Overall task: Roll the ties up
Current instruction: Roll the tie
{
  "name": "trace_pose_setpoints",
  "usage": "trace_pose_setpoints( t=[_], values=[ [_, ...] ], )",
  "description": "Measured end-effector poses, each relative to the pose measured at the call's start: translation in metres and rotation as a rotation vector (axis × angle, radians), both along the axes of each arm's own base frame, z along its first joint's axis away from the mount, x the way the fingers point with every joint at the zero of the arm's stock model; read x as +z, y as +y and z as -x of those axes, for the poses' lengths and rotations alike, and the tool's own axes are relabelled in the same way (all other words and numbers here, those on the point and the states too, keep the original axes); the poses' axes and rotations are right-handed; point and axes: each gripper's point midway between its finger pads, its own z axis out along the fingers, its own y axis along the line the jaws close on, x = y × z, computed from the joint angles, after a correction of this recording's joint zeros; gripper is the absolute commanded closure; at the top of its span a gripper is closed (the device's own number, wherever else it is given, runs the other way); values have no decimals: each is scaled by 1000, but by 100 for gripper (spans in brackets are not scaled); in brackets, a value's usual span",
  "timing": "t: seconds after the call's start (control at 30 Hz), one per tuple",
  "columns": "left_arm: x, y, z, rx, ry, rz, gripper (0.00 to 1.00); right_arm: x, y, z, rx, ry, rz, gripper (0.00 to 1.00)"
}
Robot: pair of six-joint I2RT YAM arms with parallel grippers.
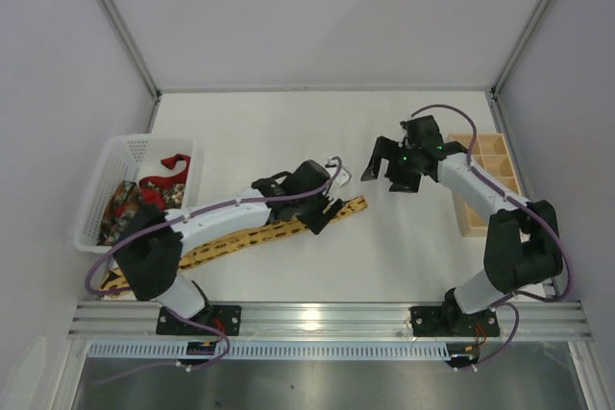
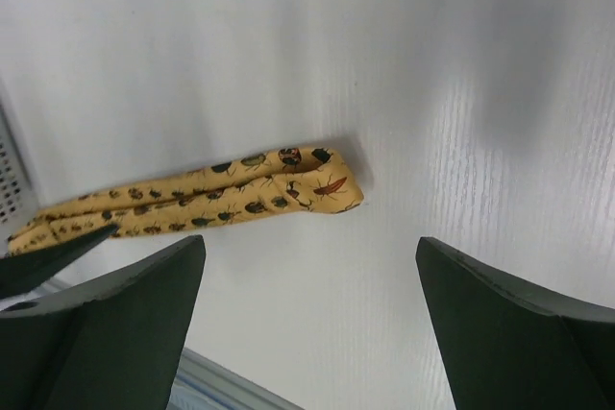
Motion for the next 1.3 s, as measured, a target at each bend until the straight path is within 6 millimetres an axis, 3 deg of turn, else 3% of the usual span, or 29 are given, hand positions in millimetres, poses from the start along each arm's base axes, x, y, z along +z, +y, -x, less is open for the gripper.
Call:
trace_pose_setpoints(
  t=[0.13,0.33,0.57,0.73,1.23,1.3],
  values=[
    [-38,3,-1,-120,25,-175,21,12,-2,13,77,-42,-138,0],
    [-72,18,-1,-265,117,-301,21,51,22,23,208,-171,-289,0],
    [-77,29,-18,-298,118,-335,21,42,31,35,243,-155,-367,0],
    [-82,28,-17,-339,157,-306,23,48,34,31,252,-181,-387,0],
    [-84,27,-31,-326,208,-237,61,36,46,26,243,-149,-431,0],
    [-83,25,-30,-328,207,-217,62,33,47,27,242,-144,-430,0]
  ],
)
